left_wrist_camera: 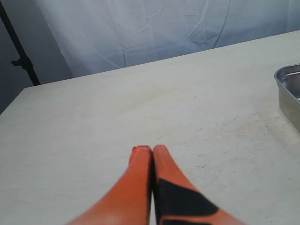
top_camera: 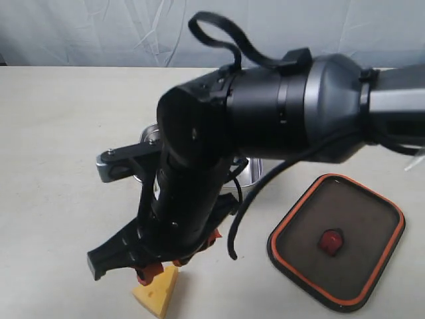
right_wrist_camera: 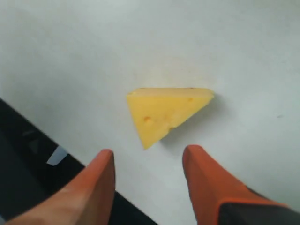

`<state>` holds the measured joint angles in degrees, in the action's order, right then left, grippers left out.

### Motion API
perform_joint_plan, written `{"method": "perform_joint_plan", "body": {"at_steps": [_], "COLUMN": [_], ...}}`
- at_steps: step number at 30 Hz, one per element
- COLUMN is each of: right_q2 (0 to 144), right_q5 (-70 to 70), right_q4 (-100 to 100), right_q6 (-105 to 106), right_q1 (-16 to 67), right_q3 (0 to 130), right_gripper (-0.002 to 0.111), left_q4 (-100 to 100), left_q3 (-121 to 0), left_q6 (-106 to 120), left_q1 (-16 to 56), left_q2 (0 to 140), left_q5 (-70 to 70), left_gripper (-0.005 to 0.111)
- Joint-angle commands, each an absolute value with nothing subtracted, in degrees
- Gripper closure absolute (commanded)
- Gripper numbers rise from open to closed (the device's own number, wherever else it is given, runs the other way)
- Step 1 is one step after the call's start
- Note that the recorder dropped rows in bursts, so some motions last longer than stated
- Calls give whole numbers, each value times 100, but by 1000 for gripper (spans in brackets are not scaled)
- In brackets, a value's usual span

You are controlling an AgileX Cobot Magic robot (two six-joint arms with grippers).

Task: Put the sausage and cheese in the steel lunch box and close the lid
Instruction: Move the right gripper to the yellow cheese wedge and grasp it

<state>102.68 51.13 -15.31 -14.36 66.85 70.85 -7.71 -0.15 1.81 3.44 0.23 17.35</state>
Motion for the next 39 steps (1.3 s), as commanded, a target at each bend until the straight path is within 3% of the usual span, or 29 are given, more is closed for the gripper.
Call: {"method": "perform_joint_plan", "body": {"at_steps": [1, 15, 20, 22, 36, 39], "right_q2": [10255, 10802, 10953, 10966, 11452, 11476], "right_q5": [4830, 4319, 4181, 4291, 3856, 3770], "right_q4": [-1069, -1101, -1139, -1149, -1457, -1513], "right_q6": [-2256, -3583, -3821, -3821, -4364, -4364], "right_q1": [6748, 6748, 6748, 6748, 6748, 6748], "right_q3": [6867, 6869, 6869, 6869, 6869, 6869], "right_gripper": [62, 61, 41, 37, 40, 53], "left_q4": [-773, -773, -773, -773, -773, -773], "left_q3": [0, 0, 0, 0, 0, 0], "left_q6": [169, 169, 169, 169, 169, 169], "left_q1": [385, 385, 385, 385, 385, 385], "left_q2": [0, 0, 0, 0, 0, 0], "left_q5": [1677, 1677, 1677, 1677, 1677, 1677], "left_gripper": [107, 107, 107, 107, 107, 107]}}
